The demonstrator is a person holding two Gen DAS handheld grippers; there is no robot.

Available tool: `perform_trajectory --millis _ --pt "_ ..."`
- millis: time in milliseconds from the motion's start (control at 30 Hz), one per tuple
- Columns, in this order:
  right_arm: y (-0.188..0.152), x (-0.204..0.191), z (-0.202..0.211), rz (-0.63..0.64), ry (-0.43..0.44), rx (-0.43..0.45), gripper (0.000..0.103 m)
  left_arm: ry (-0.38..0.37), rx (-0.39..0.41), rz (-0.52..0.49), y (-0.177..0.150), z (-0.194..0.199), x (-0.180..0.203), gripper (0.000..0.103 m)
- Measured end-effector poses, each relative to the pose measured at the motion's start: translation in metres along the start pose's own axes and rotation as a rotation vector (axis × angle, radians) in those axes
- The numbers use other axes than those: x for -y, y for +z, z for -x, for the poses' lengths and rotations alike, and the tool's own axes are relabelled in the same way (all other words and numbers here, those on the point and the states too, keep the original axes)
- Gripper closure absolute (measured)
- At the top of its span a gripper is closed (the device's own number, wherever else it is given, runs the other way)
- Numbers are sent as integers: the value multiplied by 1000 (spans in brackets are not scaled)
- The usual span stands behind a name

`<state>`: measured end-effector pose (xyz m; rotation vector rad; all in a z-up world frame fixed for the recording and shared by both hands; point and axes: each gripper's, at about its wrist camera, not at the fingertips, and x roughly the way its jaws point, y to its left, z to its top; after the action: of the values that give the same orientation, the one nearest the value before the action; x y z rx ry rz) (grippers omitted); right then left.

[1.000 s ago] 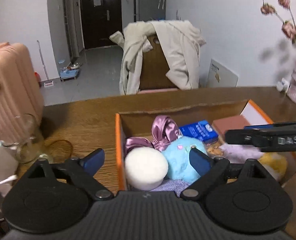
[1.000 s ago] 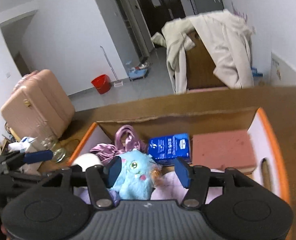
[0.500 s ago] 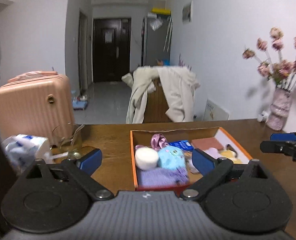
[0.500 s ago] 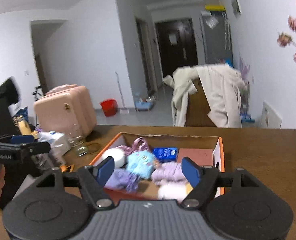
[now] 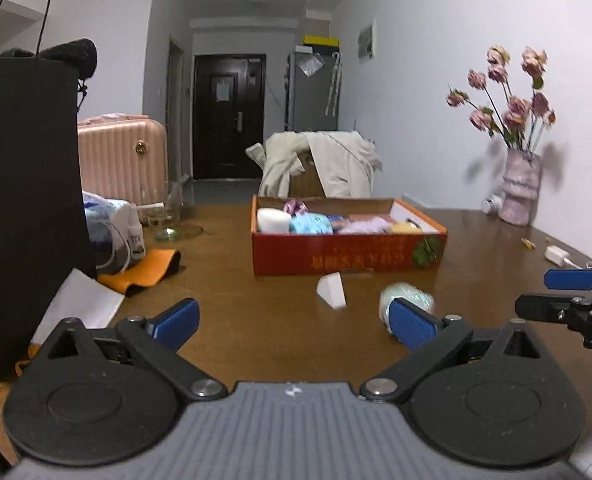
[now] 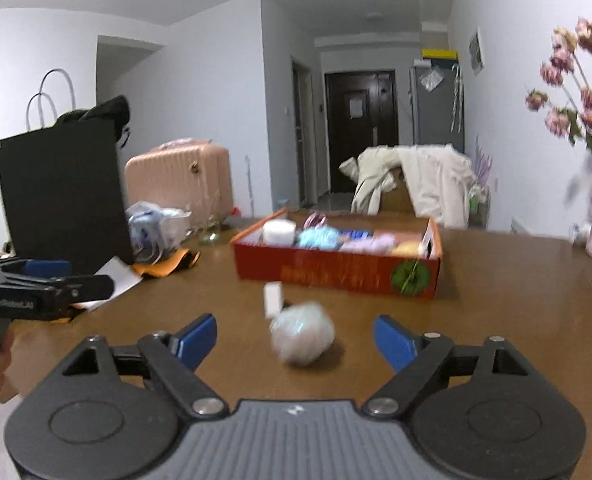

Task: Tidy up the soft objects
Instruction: 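Withdraw both tools toward the clear plastic bag and white triangular block, then close the right gripper on the clear plastic bag while the left closes on the white triangular block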

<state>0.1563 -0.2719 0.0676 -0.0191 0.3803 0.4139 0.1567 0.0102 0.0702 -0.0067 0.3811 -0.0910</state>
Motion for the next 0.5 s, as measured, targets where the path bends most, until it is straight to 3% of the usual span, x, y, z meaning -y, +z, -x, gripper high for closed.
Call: perform_trajectory --millis 233,500 --pt "-3 0 -4 -8 -18 -12 17 -11 13 36 3 -4 -2 0" --pt "-6 7 -42 -39 5 -71 17 -14 -43 49 2 -40 -2 0"
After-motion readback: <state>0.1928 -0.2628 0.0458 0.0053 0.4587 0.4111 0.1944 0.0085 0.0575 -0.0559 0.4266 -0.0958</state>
